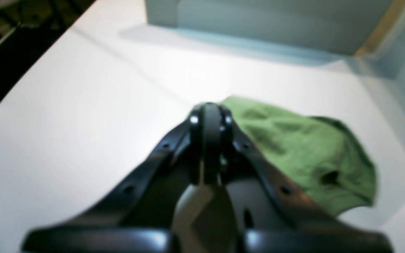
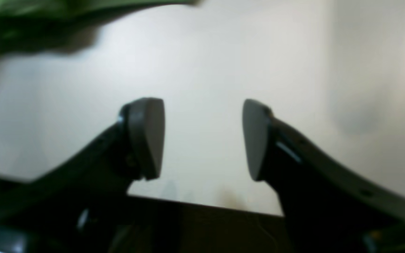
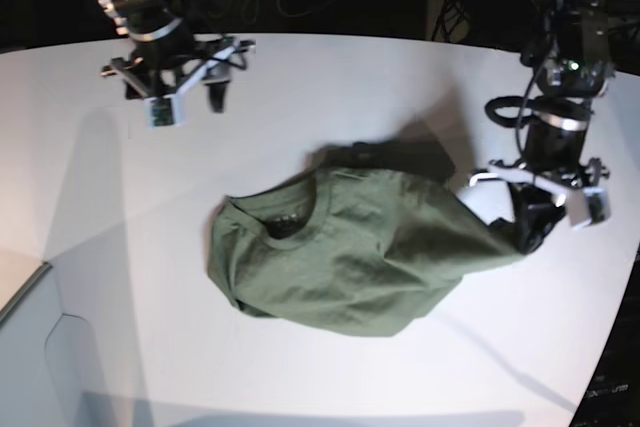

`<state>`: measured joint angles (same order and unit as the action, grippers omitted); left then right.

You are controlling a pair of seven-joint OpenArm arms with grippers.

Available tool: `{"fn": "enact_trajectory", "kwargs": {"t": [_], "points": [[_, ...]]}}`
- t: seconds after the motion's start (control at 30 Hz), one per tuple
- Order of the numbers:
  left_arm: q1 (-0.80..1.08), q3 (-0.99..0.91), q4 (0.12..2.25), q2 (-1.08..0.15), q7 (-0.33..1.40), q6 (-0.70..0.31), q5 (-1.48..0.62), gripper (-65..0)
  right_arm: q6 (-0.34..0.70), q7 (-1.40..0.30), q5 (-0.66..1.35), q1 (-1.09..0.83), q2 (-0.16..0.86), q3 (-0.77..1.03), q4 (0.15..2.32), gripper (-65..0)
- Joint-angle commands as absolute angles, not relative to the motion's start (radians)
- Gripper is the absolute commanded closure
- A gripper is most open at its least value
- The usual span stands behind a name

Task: Layout the t-shirt on the table in an organized manner, then fold the t-shirt properly
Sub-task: 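Grasp the opposite end of the t-shirt with the right gripper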

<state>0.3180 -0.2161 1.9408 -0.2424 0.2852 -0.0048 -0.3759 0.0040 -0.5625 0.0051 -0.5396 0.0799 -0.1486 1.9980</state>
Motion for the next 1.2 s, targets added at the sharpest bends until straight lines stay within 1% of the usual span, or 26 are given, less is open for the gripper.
{"fn": "enact_trajectory", "kwargs": {"t": [0.0, 0.07, 0.23, 0.47, 0.6, 0.73, 0.9, 1.1, 1.17], "points": [[0.331, -0.236, 1.959, -0.249, 0.254, -0.004, -0.377, 0.0, 0.007, -0.536, 0.002, -0.506, 0.079, -0.163, 2.014, -38.4], [0.366, -0.257, 1.959, -0.249, 0.252, -0.005, -0.377, 0.0, 0.007, -0.538, 0.002, -0.464, 0.079, -0.177, 1.992, -40.2], [0.437, -0.312, 1.959, -0.251, 0.252, -0.005, -0.377, 0.0, 0.007, -0.536, 0.002, -0.300, 0.079, -0.179, 1.886, -40.6], [0.473, -0.312, 1.959, -0.246, 0.252, -0.005, -0.377, 0.0, 0.007, -0.536, 0.005, -0.031, 0.074, -0.177, 1.564, -40.8], [0.473, -0.317, 1.959, -0.200, 0.254, -0.005, -0.367, 0.0, 0.007, -0.532, 0.005, 0.108, 0.074, -0.177, 1.368, -40.8], [0.475, -0.314, 1.959, -0.186, 0.255, -0.005, -0.367, 0.0, 0.007, -0.526, 0.005, 0.219, 0.077, -0.177, 1.190, -40.8], [0.475, -0.314, 1.959, -0.186, 0.255, -0.005, -0.367, 0.0, 0.008, -0.524, 0.007, 0.291, 0.073, -0.177, 1.058, -40.7], [0.473, -0.318, 1.959, -0.186, 0.255, -0.005, -0.367, 0.0, 0.008, -0.487, 0.007, 0.302, 0.047, -0.180, 1.021, -40.3], [0.473, -0.317, 1.957, -0.186, 0.255, -0.005, -0.367, 0.0, 0.008, -0.464, 0.007, 0.300, 0.042, -0.180, 0.997, -39.0]]}}
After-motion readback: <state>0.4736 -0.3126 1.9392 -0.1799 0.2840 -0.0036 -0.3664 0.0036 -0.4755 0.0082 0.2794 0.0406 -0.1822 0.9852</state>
